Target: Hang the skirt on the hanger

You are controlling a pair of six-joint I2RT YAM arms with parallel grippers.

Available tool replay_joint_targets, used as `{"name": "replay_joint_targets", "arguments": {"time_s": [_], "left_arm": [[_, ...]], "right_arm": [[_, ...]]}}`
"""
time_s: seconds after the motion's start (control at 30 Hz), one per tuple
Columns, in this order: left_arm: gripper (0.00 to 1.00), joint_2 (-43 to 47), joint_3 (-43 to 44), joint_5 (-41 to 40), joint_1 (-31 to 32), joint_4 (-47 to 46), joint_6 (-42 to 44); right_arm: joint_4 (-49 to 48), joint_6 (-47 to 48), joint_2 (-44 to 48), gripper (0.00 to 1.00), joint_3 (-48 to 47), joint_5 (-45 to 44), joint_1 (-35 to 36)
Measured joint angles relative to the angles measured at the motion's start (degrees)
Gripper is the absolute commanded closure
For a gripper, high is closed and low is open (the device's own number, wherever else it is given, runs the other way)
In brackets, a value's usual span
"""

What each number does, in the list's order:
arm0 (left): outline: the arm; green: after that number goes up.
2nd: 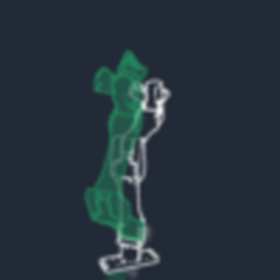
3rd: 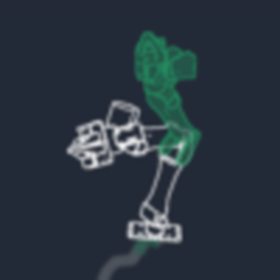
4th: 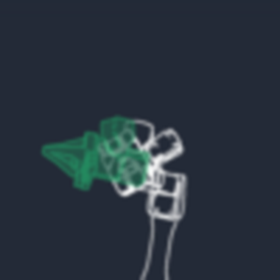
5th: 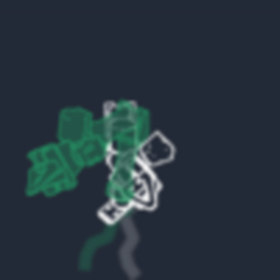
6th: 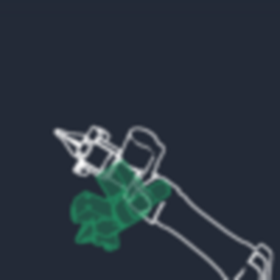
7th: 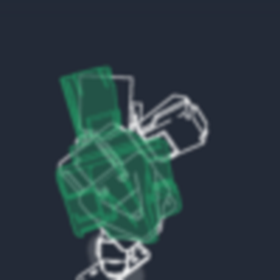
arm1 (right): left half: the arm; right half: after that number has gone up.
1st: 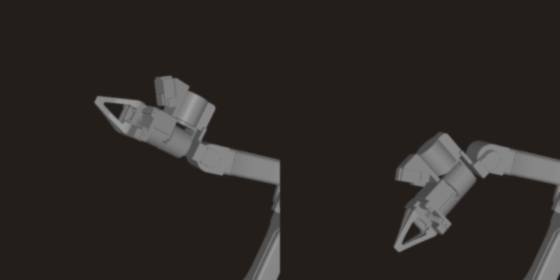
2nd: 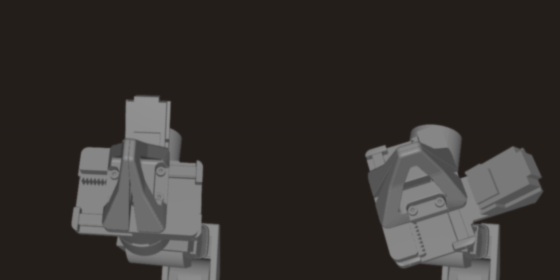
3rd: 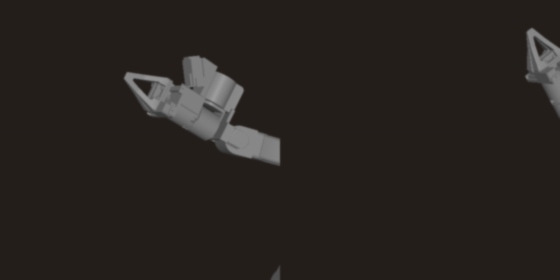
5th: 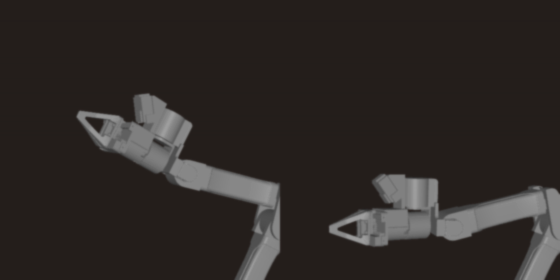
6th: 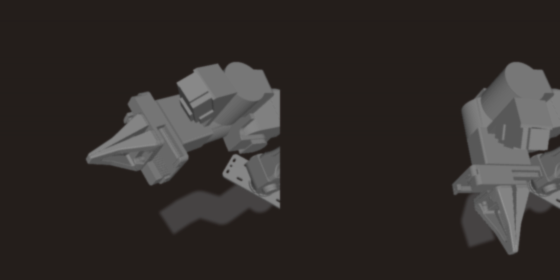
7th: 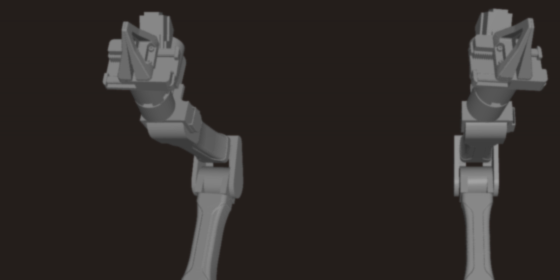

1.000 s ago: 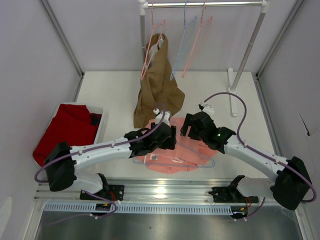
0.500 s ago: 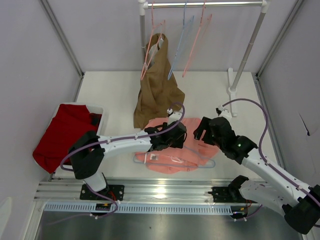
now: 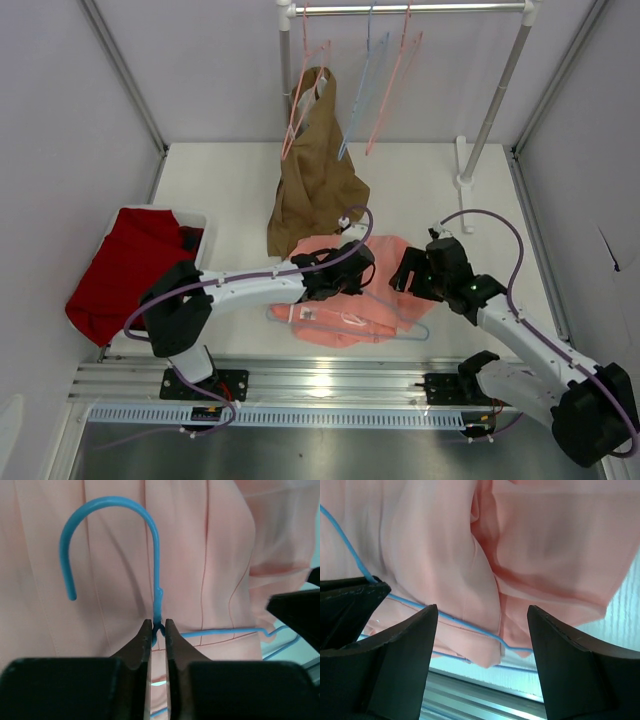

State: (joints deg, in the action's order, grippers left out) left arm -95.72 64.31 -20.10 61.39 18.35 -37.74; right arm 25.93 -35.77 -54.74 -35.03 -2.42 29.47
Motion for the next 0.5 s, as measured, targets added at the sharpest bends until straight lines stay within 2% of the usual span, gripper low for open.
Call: {"name": "replay_joint_targets", "arguments": {"time_s": [0.1,0.33,0.5], "left_arm": [[1.0,0.3,-0.5,0.9,0.0,-1.6,0.6],[1.0,3.6,-5.2,1.5,-0.1,-5.0,1.3],[1.0,8.1,-9.9,1.8,-0.2,-8.2,1.9]], "right_arm": [[-3.0,1.7,-2.6,0.25,1.1,5.5,-2.9],[-7.5,3.4,-7.6,0.32,1.8,14.8,-4.5],[-7.9,3.5,-9.1,0.37,2.7,17.5,-4.5]]}}
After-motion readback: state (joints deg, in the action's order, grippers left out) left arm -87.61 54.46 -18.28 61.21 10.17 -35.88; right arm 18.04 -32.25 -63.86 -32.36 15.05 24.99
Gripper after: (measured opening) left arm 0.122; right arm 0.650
